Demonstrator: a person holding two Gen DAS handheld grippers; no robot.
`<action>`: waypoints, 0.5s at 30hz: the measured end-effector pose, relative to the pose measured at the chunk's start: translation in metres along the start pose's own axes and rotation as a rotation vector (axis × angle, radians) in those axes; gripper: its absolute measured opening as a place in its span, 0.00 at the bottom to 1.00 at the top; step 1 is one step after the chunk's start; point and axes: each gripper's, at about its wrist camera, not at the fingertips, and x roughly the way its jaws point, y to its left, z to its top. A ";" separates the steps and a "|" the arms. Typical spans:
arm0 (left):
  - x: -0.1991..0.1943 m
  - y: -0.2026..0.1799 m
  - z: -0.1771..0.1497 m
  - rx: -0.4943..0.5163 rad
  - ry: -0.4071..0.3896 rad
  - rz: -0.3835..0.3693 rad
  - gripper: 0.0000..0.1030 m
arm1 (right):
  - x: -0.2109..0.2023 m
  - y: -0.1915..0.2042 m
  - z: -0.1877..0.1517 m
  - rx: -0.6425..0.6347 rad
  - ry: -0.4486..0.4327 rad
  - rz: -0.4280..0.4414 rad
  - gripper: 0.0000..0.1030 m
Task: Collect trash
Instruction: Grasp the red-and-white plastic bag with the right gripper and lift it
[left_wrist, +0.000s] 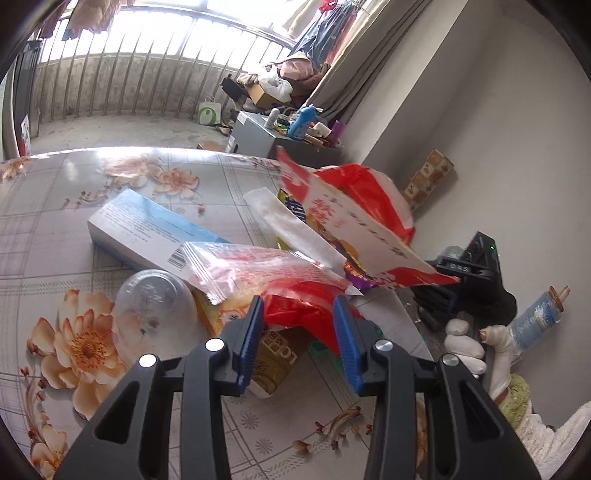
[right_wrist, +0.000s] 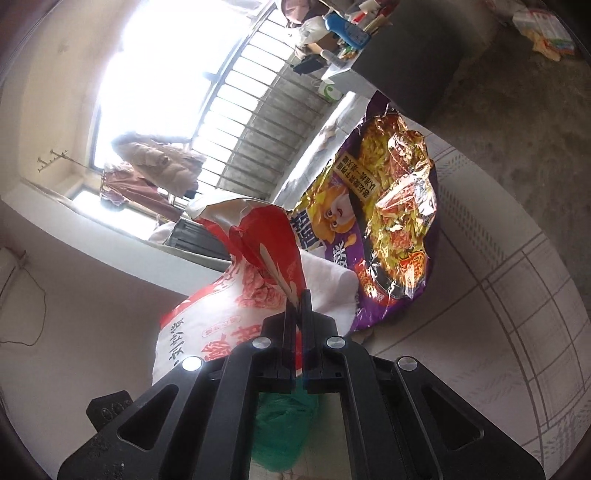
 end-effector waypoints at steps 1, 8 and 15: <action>-0.001 0.001 0.001 0.005 0.000 0.024 0.36 | -0.005 -0.002 -0.001 0.009 -0.003 0.009 0.01; 0.008 0.035 0.010 -0.116 0.058 0.075 0.36 | 0.002 -0.002 -0.015 0.024 0.028 0.020 0.01; 0.030 0.064 0.020 -0.268 0.144 -0.036 0.37 | 0.035 -0.003 -0.019 0.022 0.091 -0.023 0.01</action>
